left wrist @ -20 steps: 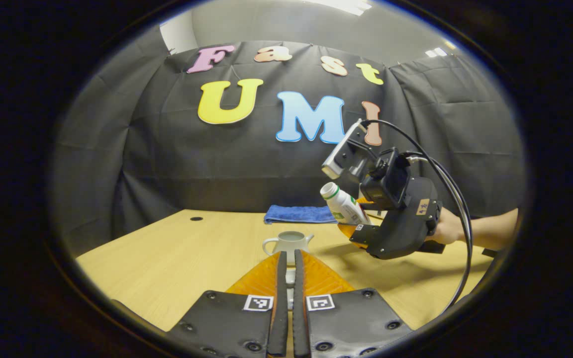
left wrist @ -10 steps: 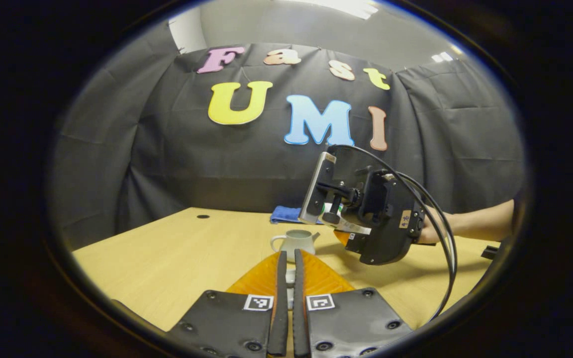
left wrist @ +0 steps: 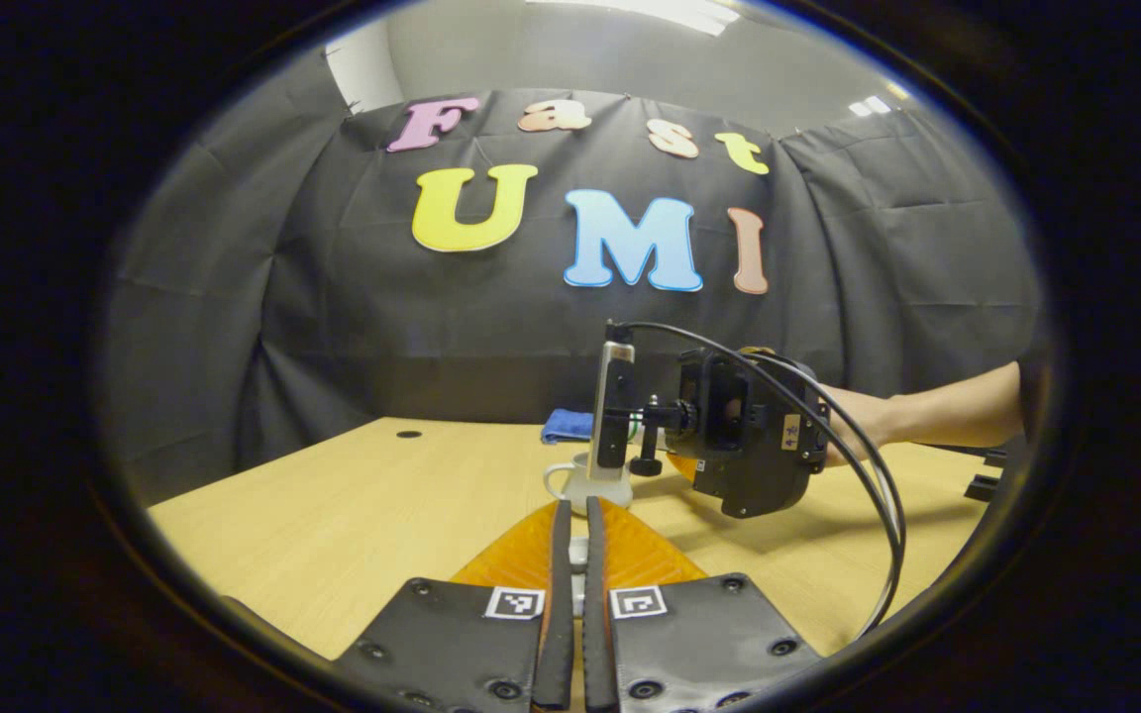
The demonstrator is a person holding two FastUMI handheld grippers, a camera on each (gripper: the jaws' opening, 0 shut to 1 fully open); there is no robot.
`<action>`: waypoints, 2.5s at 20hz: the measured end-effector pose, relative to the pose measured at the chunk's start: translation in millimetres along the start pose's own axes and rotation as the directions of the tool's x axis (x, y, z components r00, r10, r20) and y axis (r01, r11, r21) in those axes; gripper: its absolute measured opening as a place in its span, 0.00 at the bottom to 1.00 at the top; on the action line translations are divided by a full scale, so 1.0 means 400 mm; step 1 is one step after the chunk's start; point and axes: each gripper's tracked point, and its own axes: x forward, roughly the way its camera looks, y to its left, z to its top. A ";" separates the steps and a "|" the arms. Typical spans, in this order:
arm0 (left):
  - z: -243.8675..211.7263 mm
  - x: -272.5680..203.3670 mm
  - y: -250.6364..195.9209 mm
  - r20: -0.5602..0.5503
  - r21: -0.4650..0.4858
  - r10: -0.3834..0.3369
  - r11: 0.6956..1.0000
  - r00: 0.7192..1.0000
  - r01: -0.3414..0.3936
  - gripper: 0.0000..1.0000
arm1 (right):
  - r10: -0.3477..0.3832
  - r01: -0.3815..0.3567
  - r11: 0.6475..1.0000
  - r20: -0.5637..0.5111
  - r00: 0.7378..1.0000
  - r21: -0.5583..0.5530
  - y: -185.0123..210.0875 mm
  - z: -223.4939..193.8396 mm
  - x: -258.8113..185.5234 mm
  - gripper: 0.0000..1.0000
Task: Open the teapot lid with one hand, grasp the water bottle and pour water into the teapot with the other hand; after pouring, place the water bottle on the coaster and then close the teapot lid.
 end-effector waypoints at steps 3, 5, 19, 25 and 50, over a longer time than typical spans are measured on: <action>0.002 -0.002 0.005 0.003 0.018 0.012 1.000 1.000 -0.012 0.14 | -0.024 0.024 0.997 0.009 1.000 -0.076 -0.012 0.005 0.000 0.71; 0.004 -0.003 0.005 0.005 0.020 0.011 1.000 1.000 -0.011 0.10 | -0.025 0.027 0.993 0.016 1.000 -0.115 -0.017 0.006 0.002 0.71; -0.011 -0.004 0.005 -0.021 0.059 0.017 0.998 1.000 -0.015 0.14 | -0.049 0.058 0.962 0.040 0.998 -0.265 -0.034 0.024 0.011 0.71; -0.015 -0.008 0.010 -0.023 0.061 0.019 0.998 1.000 -0.018 0.10 | -0.060 0.074 0.949 0.055 0.997 -0.305 -0.038 0.032 0.003 0.71; 0.011 -0.010 0.005 -0.005 0.113 0.018 0.993 1.000 -0.018 0.10 | -0.163 0.193 0.877 0.106 0.981 -0.440 -0.104 0.042 0.011 0.71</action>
